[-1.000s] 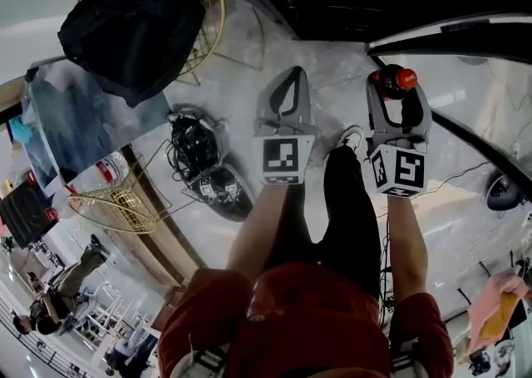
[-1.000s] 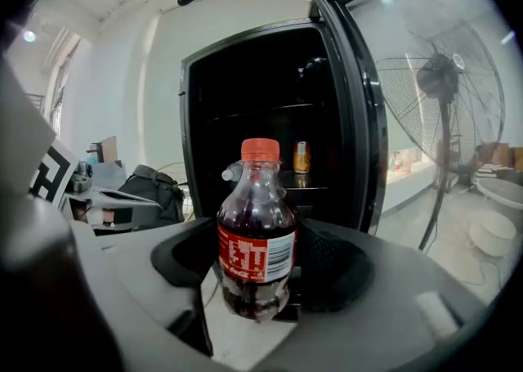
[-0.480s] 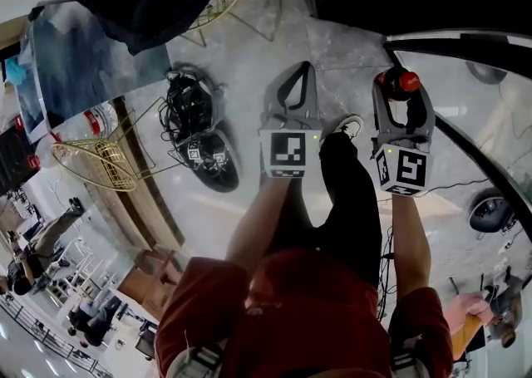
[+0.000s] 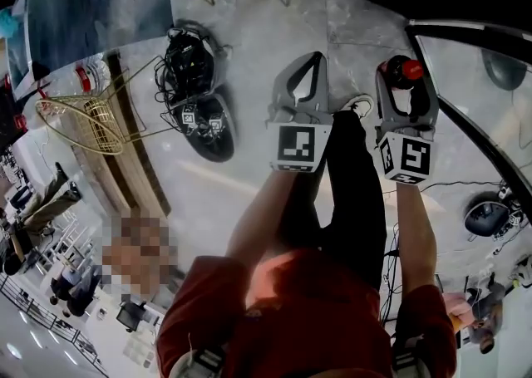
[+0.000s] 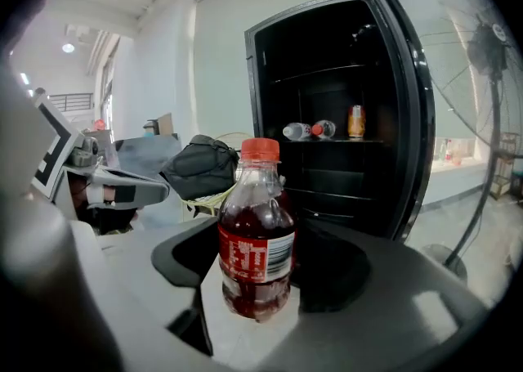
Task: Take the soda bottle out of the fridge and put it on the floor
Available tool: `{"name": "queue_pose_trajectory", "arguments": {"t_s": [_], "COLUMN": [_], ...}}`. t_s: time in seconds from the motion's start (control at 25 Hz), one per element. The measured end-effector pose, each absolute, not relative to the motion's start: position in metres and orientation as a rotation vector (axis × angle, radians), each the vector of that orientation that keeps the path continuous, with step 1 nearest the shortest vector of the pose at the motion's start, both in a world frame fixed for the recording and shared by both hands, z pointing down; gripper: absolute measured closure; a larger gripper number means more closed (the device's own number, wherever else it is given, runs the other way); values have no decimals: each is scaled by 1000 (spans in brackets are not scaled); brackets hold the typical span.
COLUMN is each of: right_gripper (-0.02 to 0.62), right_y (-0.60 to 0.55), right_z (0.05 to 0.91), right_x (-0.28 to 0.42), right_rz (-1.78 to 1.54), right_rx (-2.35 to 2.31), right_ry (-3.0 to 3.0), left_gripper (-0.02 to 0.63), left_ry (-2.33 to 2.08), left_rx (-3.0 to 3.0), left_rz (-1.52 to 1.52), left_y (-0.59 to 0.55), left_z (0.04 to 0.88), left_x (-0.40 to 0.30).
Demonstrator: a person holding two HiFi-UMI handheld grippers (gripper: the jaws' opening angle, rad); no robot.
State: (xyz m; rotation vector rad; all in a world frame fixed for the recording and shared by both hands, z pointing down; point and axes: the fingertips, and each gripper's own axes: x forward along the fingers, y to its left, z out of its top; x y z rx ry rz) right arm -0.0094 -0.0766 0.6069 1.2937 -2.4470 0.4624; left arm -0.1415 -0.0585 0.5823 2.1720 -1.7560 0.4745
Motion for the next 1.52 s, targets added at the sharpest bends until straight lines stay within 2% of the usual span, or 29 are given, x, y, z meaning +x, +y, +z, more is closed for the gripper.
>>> {"name": "queue_pose_trajectory", "arguments": {"t_s": [0.16,0.44,1.16,1.52], "right_gripper": [301,301,301,301], "right_y": [-41,-6,-15,-21], "right_z": [644,722,1046,1163], "right_x": [-33,-57,-47,-54], "right_rz": [587,526,586,578], "right_rx": [1287,1178,961,925], "right_ry": [-2445,-2450,-2461,-2422], "left_gripper": [606,606,606,606], "left_ry": [-1748,-1763,-1640,-1644], "left_rx": [2181,2092,2070,2112], "left_rz": [506,493,586,605], "left_y": [-20,17,25,11], "left_z": [611,696,1028,1124], "left_x": [-164,-191,-159,-155]}}
